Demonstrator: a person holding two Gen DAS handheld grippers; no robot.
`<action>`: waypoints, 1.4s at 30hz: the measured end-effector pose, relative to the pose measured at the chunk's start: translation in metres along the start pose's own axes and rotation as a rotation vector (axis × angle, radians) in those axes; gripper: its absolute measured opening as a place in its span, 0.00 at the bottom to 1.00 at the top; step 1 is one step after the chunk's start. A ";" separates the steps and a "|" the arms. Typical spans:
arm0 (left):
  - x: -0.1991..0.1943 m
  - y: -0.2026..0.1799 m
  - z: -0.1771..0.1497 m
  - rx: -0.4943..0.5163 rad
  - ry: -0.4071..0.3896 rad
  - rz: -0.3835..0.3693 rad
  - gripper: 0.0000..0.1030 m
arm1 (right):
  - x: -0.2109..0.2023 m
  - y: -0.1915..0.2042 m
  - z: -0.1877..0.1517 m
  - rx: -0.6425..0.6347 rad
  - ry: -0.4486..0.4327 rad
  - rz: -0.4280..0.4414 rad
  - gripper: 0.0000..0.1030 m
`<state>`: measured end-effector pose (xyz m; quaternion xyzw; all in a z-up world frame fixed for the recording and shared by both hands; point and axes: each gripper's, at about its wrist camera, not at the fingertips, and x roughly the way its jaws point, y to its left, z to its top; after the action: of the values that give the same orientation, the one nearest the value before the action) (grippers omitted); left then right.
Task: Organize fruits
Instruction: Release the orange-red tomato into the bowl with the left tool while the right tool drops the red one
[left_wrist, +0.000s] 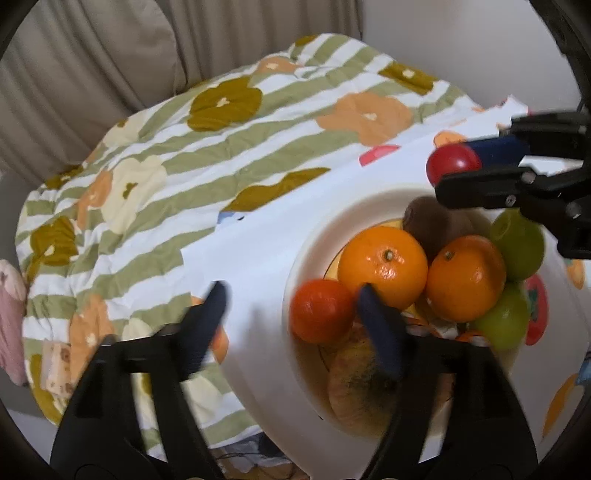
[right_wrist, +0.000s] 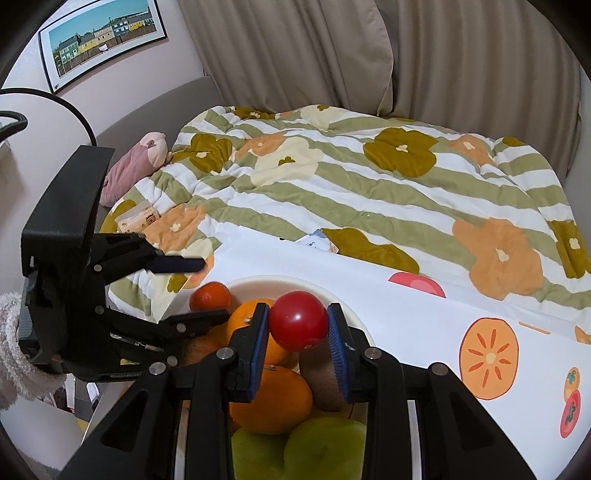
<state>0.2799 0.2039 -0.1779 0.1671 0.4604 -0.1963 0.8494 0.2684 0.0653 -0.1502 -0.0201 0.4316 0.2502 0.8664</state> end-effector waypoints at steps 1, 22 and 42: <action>-0.004 0.003 0.000 -0.013 -0.016 -0.010 1.00 | -0.001 0.000 0.000 0.001 -0.001 -0.001 0.28; -0.045 0.019 -0.028 -0.174 -0.032 0.022 1.00 | 0.026 -0.011 0.020 0.027 0.122 0.007 0.28; -0.049 0.023 -0.037 -0.218 -0.030 0.062 1.00 | 0.043 -0.011 0.024 0.079 0.169 0.001 0.81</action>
<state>0.2402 0.2498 -0.1532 0.0851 0.4610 -0.1210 0.8750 0.3129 0.0794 -0.1704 -0.0066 0.5128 0.2308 0.8269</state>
